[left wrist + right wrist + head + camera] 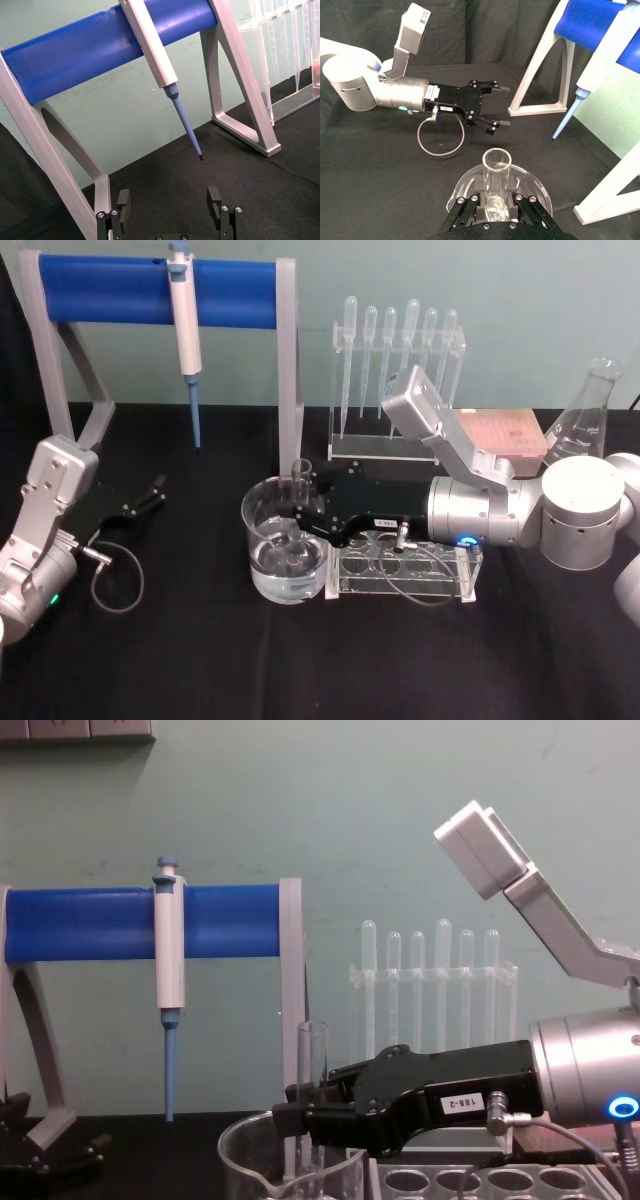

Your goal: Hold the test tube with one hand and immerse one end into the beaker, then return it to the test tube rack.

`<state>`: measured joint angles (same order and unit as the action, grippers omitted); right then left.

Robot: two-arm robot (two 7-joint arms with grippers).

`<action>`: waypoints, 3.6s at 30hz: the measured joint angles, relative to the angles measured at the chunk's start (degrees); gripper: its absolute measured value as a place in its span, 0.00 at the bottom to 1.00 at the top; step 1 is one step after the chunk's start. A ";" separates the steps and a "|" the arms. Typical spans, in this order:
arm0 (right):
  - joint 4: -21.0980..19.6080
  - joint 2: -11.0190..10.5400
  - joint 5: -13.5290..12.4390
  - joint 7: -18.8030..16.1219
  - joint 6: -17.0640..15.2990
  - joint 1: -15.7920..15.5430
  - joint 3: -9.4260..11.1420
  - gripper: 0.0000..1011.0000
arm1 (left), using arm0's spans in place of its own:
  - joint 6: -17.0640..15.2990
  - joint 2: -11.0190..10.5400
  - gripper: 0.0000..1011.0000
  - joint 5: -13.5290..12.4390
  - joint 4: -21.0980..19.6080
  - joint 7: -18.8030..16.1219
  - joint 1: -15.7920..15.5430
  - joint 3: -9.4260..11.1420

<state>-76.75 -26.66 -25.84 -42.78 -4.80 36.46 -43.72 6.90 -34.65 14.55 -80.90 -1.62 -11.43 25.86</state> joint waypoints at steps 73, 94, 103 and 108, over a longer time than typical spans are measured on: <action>0.00 0.00 0.00 0.00 0.00 0.00 0.00 0.24 | 0.00 0.00 0.99 0.00 0.00 0.00 0.00 0.00; -9.56 -4.42 -5.42 -3.01 -2.71 0.73 5.41 0.24 | 0.00 0.00 0.99 0.00 0.00 0.00 0.00 0.00; -14.85 -9.59 -9.57 -4.51 -2.86 0.98 8.28 0.24 | 0.00 0.00 0.99 0.00 0.00 0.00 0.00 0.00; -17.60 -13.91 -11.77 -5.26 -1.61 -0.61 10.20 0.24 | 0.00 0.00 0.99 0.00 0.00 0.00 0.00 0.00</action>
<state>-94.35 -40.57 -37.61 -48.05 -6.42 35.85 -33.52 6.91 -34.65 14.55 -80.90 -1.62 -11.43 25.86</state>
